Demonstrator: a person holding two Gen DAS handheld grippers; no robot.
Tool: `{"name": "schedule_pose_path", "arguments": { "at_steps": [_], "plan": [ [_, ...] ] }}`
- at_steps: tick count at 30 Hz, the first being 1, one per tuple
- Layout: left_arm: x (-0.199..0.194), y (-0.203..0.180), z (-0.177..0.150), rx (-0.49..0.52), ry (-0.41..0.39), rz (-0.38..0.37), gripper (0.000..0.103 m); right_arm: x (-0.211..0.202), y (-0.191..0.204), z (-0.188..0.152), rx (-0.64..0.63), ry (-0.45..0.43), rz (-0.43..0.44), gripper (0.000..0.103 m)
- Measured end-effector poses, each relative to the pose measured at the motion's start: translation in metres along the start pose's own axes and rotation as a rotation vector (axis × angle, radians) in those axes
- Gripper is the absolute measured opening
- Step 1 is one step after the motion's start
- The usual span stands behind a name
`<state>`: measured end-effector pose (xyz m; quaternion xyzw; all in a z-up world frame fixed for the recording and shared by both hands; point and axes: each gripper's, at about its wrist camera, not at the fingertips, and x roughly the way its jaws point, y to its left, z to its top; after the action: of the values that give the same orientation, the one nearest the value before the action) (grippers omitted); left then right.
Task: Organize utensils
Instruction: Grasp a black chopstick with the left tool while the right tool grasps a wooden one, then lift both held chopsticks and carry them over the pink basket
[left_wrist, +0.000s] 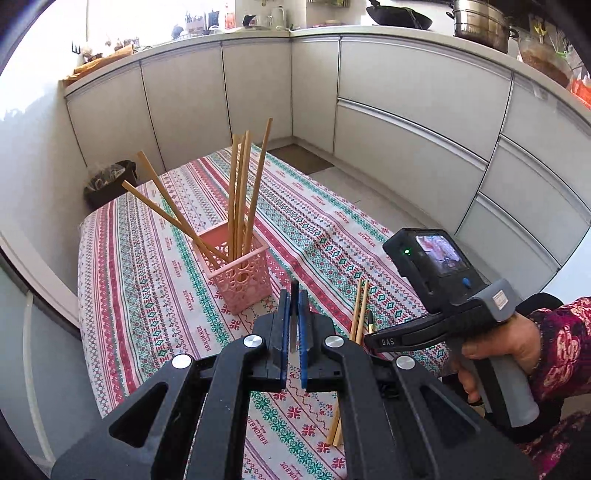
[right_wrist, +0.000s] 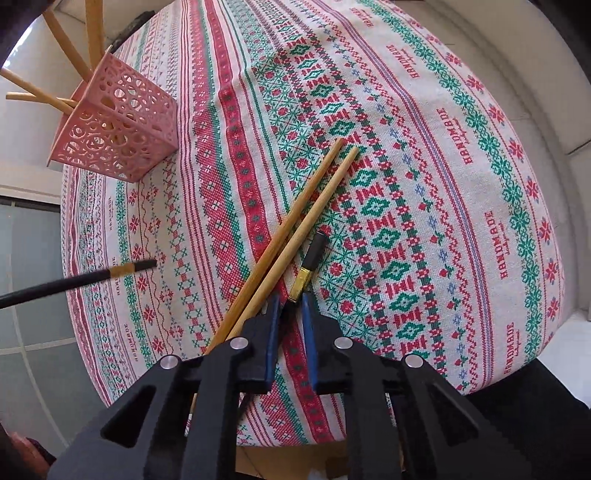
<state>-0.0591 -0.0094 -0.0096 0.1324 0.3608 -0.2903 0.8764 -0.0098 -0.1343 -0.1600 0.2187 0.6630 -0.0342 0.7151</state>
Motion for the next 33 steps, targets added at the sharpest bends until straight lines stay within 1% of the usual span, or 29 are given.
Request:
{"name": "schedule_pose_path", "arguments": {
  "at_steps": [3,4,6,7,13,17,21,25,27,33],
  "plan": [
    [-0.008,0.002,0.002,-0.014,-0.030,-0.013,0.003,0.002,0.006,0.005,0.005,-0.034,0.005,0.011],
    [-0.011,0.003,0.003,-0.021,-0.038,-0.017,0.003,0.000,0.004,0.006,0.012,-0.060,0.024,0.010],
    [-0.013,0.006,0.004,-0.038,-0.053,-0.025,0.003,-0.006,-0.001,0.009,0.002,-0.131,0.023,0.009],
    [-0.015,0.007,0.005,-0.045,-0.059,-0.029,0.003,-0.011,-0.001,0.007,-0.012,-0.169,0.040,0.008],
    [-0.019,0.007,0.007,-0.054,-0.082,-0.049,0.003,-0.059,0.006,-0.018,-0.156,-0.428,0.078,0.008],
    [-0.023,0.004,0.008,-0.051,-0.103,-0.044,0.003,-0.086,0.006,-0.029,-0.215,-0.539,0.100,0.008],
    [-0.027,0.003,0.010,-0.064,-0.132,-0.038,0.003,-0.121,0.000,-0.044,-0.247,-0.638,0.124,0.007],
    [-0.034,0.008,0.014,-0.103,-0.175,-0.035,0.003,-0.152,-0.001,-0.054,-0.275,-0.698,0.140,0.007],
    [-0.039,0.010,0.017,-0.123,-0.198,-0.027,0.003,-0.168,0.000,-0.056,-0.288,-0.731,0.143,0.002],
    [-0.052,0.013,0.028,-0.188,-0.272,-0.007,0.003,-0.206,0.010,-0.058,-0.323,-0.789,0.143,0.002]
  ]
}}
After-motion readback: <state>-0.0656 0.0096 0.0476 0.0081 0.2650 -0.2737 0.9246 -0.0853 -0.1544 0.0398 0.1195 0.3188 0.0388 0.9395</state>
